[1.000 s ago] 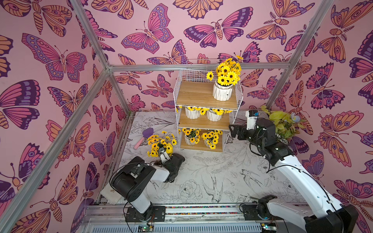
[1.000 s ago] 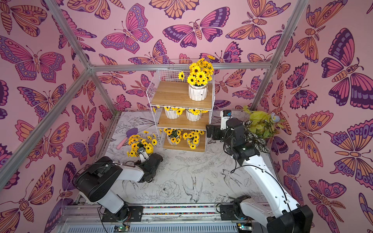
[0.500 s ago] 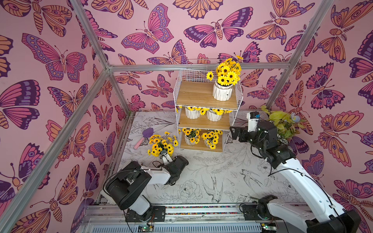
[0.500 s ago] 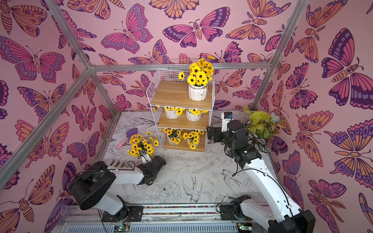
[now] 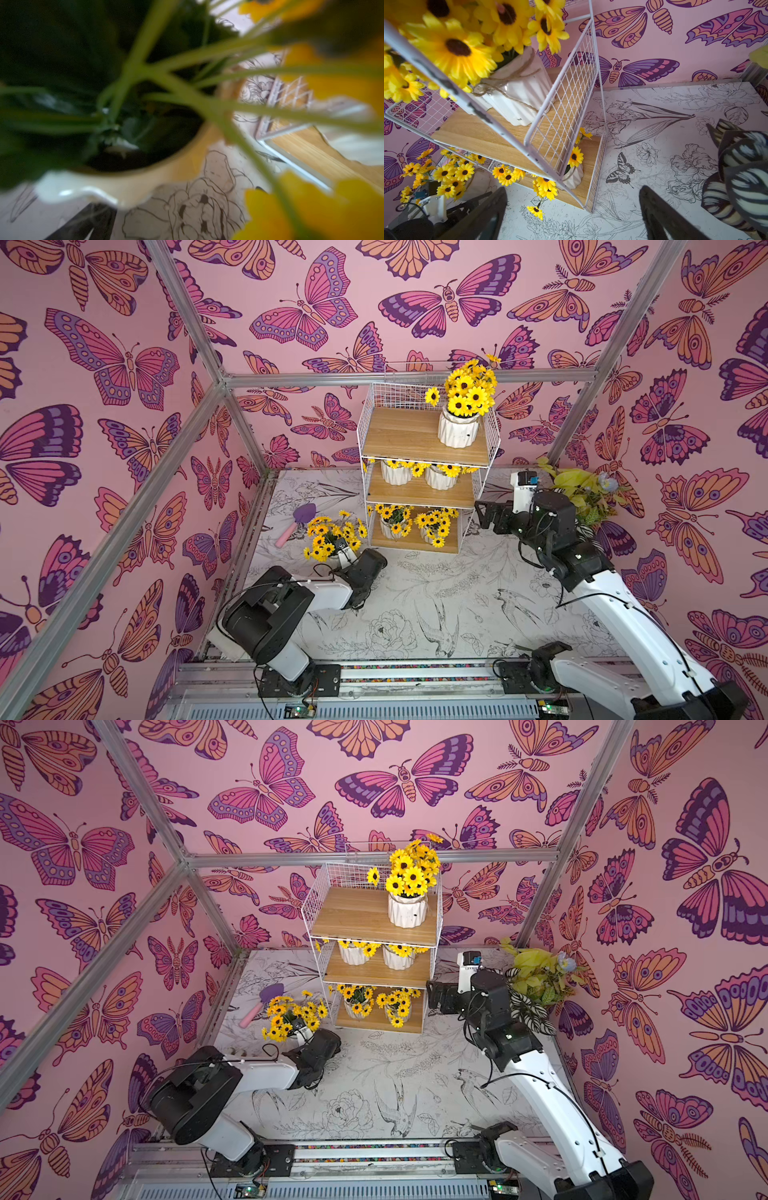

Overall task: Take the sunflower pots off the shelves
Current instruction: Place the sunflower pot at the center of the board.

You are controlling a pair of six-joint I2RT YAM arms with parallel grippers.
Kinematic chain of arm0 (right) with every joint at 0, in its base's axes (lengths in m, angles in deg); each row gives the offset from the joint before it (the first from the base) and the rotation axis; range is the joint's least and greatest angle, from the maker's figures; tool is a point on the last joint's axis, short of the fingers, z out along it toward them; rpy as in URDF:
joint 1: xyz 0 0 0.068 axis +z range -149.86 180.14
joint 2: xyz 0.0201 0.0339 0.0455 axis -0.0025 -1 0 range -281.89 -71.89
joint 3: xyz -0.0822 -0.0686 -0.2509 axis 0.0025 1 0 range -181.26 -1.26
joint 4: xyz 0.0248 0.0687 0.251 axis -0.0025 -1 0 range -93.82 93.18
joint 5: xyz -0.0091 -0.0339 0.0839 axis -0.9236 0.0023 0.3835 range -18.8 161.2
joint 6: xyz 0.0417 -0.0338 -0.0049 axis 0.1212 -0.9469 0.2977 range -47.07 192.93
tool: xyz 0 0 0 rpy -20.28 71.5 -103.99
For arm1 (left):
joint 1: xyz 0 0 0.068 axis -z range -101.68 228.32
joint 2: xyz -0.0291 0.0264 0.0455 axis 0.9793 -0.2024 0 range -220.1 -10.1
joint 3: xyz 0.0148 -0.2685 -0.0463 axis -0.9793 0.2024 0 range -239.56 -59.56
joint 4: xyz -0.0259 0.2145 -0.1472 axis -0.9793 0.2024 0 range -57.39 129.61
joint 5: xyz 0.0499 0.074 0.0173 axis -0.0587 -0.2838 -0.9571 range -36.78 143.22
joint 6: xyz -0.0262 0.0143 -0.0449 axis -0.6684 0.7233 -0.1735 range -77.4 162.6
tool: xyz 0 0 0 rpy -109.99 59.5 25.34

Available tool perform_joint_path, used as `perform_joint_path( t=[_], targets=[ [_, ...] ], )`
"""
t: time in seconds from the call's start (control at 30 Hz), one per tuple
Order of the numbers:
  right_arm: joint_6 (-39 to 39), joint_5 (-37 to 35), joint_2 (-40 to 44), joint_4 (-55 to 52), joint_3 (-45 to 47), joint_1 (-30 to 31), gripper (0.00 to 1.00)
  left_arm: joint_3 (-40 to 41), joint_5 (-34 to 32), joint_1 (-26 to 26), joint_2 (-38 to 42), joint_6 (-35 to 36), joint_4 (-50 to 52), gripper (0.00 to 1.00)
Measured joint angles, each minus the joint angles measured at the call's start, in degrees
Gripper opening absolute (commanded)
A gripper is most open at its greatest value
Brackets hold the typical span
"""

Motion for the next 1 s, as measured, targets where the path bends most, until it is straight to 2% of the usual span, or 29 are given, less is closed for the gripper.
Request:
perform_joint_path(
  t=[0.43, 0.63, 0.77, 1.0],
  targets=[
    [-0.09, 0.02, 2.47, -2.58, -0.02, 0.76, 0.99, -5.92, 7.39, -11.58, -4.87, 7.06, -3.13, 1.0],
    [-1.27, 0.52, 2.91, -6.82, -0.26, 1.44, 0.99, -6.51, 10.45, -12.24, -4.31, 10.91, -2.91, 1.0],
    [-2.73, 1.03, 5.35, -9.7, -0.31, 1.99, 0.99, -3.28, 10.67, -9.4, 2.45, 12.76, -2.62, 1.0],
    [-5.27, 1.6, 9.4, -14.69, -2.32, 3.3, 0.99, 2.12, 10.23, -2.56, 22.84, 14.34, 1.46, 1.0]
  ],
)
